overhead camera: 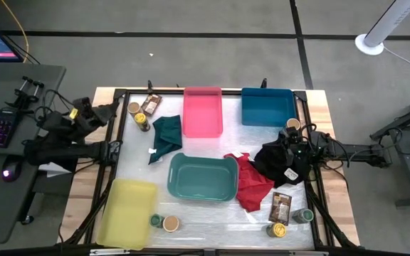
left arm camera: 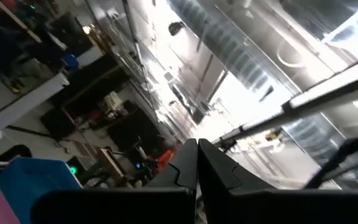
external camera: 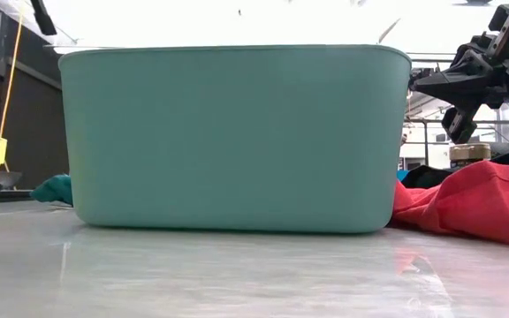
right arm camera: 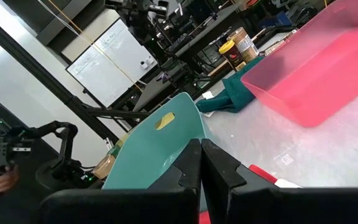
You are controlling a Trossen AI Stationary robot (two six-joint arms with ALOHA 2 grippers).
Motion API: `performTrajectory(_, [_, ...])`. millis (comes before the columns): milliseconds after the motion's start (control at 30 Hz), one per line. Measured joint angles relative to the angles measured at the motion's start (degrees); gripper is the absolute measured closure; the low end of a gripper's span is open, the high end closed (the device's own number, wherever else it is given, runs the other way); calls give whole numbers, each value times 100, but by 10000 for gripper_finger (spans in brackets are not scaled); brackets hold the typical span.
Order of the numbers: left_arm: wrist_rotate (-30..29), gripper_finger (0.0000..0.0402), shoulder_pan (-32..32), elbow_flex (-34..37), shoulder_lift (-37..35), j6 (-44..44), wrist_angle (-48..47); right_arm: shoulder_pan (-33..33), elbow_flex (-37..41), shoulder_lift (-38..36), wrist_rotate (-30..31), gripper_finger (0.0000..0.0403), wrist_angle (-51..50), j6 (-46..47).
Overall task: Sort spices by type
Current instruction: Put the top yellow seasoning bottle into the yellow bin
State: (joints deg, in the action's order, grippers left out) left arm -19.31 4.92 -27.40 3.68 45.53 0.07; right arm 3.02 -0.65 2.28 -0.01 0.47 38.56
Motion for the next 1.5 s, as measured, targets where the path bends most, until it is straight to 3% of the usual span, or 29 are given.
performTrajectory(233, [293,401,62,-2,0,-286,-146,0,0,0,0,402,0,0])
performTrajectory(433, [256,401,79,-7,-309,-713,-1282,-2,-1,3,2,402,-1,1])
performTrajectory(500, [490,401,71,-475,-186,-797,-1579,-1,-2,-4,-2,402,1,0])
performTrajectory(600, [973,401,73,-598,34,-932,-1415,0,0,27,2,402,15,1])
performTrajectory(733, [1212,401,65,-130,382,-948,-832,-1,0,77,17,402,1,0])
performTrajectory(800, [1173,401,60,12,391,-827,145,1,0,109,11,402,11,1])
performTrajectory(867, [1203,401,59,166,644,-784,853,0,0,138,2,402,15,1])
performTrajectory(1100, [1878,401,50,161,1896,-753,1927,0,0,212,-6,402,3,1])
performTrajectory(1367, [2509,401,-61,197,3482,-766,1741,0,0,302,-9,402,-3,1])
performTrajectory(1500, [2787,401,170,140,4113,-760,1550,0,-2,326,-11,402,-4,1])
